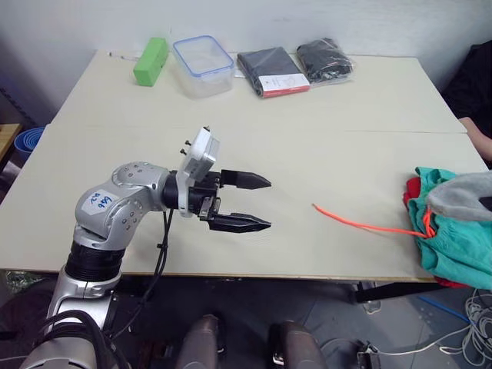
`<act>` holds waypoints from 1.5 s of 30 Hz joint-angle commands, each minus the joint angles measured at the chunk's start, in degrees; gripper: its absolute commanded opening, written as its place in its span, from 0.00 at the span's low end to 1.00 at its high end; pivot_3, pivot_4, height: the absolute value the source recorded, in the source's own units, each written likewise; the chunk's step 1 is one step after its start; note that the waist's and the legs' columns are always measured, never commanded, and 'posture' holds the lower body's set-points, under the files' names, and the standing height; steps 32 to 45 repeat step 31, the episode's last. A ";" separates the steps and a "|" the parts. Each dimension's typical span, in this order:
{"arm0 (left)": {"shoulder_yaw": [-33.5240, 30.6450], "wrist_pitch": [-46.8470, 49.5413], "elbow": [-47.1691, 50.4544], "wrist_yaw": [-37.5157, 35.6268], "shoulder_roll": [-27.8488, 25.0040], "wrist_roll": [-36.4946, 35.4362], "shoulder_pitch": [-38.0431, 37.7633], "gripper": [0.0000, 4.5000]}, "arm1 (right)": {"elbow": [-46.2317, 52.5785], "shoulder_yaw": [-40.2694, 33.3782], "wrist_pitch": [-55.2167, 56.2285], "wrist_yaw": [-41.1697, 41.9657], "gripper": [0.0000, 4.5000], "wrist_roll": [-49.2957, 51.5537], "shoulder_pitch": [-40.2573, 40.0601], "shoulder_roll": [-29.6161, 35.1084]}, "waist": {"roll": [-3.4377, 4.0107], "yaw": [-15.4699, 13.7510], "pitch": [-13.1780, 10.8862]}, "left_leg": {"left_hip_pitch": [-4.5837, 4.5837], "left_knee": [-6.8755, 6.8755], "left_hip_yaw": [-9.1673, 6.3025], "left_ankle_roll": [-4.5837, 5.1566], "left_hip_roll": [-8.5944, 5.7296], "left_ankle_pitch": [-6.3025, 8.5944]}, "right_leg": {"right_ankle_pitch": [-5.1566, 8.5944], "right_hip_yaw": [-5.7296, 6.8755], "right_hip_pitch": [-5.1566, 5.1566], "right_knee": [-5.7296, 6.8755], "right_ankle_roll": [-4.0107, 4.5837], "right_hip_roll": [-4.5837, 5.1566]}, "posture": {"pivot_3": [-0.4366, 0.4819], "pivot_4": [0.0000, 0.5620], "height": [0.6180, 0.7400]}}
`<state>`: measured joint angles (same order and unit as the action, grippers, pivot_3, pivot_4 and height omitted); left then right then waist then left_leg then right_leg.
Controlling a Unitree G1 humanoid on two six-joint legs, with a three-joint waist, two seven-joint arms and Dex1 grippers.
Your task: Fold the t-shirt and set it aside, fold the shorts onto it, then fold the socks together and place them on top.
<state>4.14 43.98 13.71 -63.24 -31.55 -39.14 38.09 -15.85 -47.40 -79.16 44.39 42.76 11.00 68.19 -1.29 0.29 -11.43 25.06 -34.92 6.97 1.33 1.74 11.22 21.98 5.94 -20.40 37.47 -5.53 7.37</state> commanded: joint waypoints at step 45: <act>-17.84 4.35 -6.04 -3.96 -16.38 -8.01 -6.84 1.00 | 1.06 -31.50 44.26 40.21 0.99 -15.59 -41.95 -1.40 | 0.49 -0.38 -0.21 | 0.00 -0.07 -0.18 0.13 0.45 0.40 | -0.10 -0.17 0.28 -0.55 0.00 -0.54 | 0.48 0.27 1.00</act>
